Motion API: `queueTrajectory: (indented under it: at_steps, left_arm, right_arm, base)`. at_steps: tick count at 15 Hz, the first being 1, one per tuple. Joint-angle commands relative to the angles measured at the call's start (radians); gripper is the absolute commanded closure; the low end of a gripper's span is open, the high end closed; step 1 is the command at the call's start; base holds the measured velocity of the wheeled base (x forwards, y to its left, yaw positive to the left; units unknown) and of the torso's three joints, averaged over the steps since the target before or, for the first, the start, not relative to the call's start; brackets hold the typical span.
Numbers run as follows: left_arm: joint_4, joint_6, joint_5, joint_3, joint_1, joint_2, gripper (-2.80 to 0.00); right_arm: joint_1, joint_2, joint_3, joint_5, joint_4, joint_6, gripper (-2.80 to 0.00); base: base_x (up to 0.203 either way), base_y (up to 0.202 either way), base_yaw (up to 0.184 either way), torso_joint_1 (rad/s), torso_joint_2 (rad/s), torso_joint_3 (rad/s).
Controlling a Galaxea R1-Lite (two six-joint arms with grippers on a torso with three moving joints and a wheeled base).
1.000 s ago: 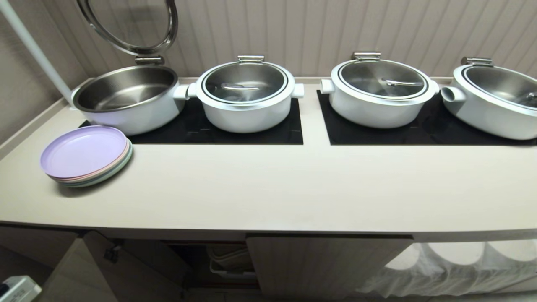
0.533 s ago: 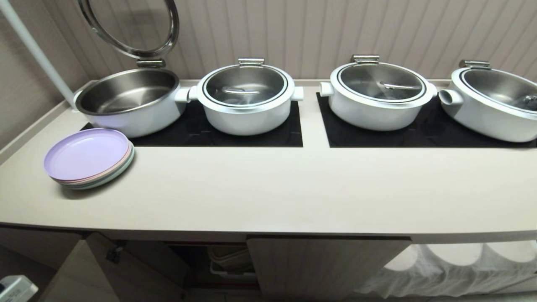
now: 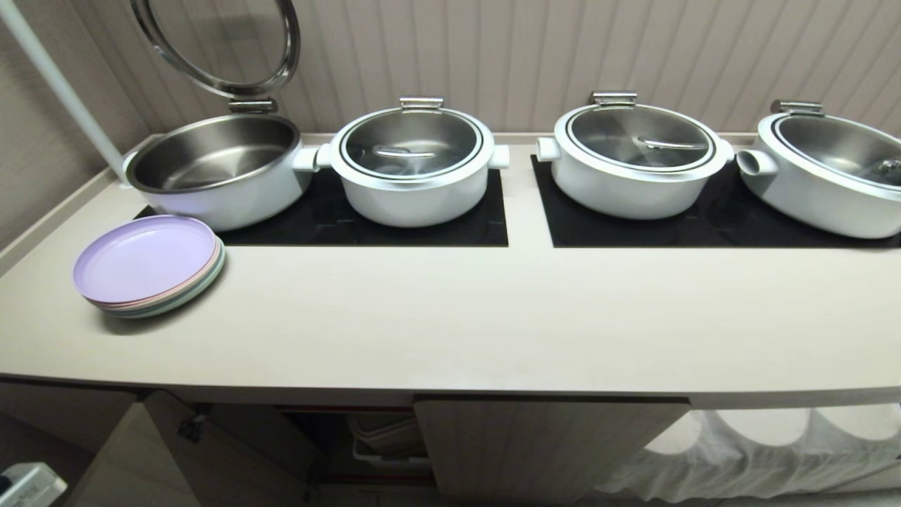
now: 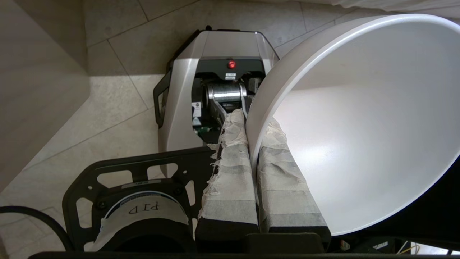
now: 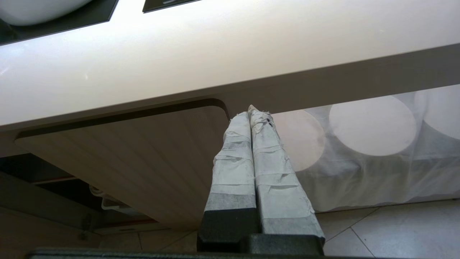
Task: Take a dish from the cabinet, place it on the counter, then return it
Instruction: Place it on the table
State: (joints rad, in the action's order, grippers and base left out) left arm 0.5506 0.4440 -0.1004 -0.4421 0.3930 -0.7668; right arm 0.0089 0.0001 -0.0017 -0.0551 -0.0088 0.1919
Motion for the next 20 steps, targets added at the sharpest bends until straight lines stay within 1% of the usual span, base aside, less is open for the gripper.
queueTrajectory:
  at_steps: [1, 8, 11, 13, 16, 20]
  left_arm:
    - [0.002, 0.003, -0.003, -0.01, 0.001, -0.014, 0.0]
    - [0.009, 0.004, -0.002, -0.101, 0.001, -0.085, 0.0]
    - [0.008, 0.003, -0.002, -0.134, 0.001, -0.141, 0.0]
    - [0.004, 0.003, 0.005, -0.155, -0.001, -0.196, 0.0]
    - [-0.005, 0.003, 0.013, -0.217, -0.012, -0.31, 0.0]
    - [-0.106, 0.004, 0.027, -0.313, -0.026, -0.487, 0.0]
  right_arm:
    - [0.0, 0.0, 0.0, 0.0, 0.0, 0.001, 0.0]
    - [0.0, 0.0, 0.0, 0.0, 0.0, 0.001, 0.0]
    - [0.0, 0.0, 0.0, 0.0, 0.0, 0.001, 0.0]
    - [0.0, 0.0, 0.0, 0.0, 0.0, 0.001, 0.0]
    - [0.0, 0.0, 0.0, 0.0, 0.0, 0.001, 0.0]
    - [0.0, 0.0, 0.0, 0.0, 0.0, 0.001, 0.0]
  base:
    - [0.0, 0.0, 0.0, 0.0, 0.0, 0.0]
    - [0.0, 0.0, 0.0, 0.0, 0.0, 0.0]
    - [0.0, 0.0, 0.0, 0.0, 0.0, 0.0]
    - [0.0, 0.0, 0.0, 0.0, 0.0, 0.0]
    - [0.0, 0.0, 0.0, 0.0, 0.0, 0.0]
    - [0.0, 0.0, 0.0, 0.0, 0.0, 0.0]
